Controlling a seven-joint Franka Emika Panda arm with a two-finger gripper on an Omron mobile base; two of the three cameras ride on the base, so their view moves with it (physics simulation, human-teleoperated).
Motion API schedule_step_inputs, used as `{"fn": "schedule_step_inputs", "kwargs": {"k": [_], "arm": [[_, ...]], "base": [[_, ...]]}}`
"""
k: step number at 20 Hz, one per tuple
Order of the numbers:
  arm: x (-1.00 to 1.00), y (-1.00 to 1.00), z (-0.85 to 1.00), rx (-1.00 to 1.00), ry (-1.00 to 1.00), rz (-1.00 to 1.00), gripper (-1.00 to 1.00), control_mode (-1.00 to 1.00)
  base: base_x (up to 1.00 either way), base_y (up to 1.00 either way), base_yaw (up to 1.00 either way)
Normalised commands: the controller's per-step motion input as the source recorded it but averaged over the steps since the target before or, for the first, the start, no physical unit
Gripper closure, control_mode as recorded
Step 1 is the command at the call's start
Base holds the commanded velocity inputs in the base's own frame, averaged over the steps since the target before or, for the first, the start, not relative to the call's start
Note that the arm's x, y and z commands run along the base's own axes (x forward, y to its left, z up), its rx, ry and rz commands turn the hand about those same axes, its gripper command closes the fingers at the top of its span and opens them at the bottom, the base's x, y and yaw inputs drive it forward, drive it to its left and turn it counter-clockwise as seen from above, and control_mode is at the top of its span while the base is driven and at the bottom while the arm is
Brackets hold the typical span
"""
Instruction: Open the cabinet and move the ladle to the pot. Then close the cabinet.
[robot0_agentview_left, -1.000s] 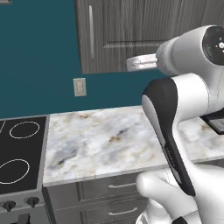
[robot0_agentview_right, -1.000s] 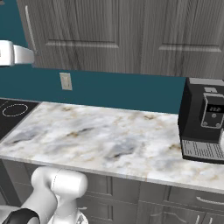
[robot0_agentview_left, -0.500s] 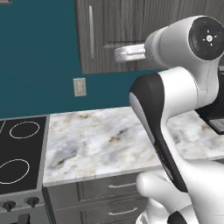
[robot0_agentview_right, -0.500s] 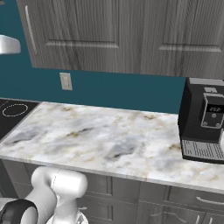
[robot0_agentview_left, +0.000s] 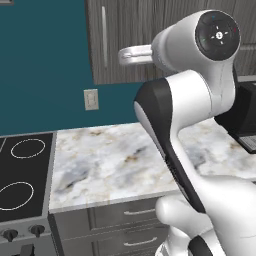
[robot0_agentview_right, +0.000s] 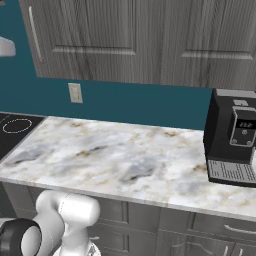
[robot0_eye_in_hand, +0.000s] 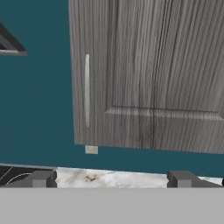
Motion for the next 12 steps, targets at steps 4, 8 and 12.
{"fn": "schedule_step_inputs", "kwargs": {"k": [4, 8, 12], "arm": [[0.32, 0.01, 0.0, 0.02, 0.0, 0.0, -1.0, -1.0], [0.38, 0.0, 0.0, 0.01, 0.0, 0.0, -1.0, -1.0], [0.24, 0.14, 0.0, 0.0, 0.0, 0.0, -1.0, -1.0]], "base": [[0.0, 0.0, 0.0], [0.0, 0.0, 0.0], [0.0, 0.0, 0.0]]}}
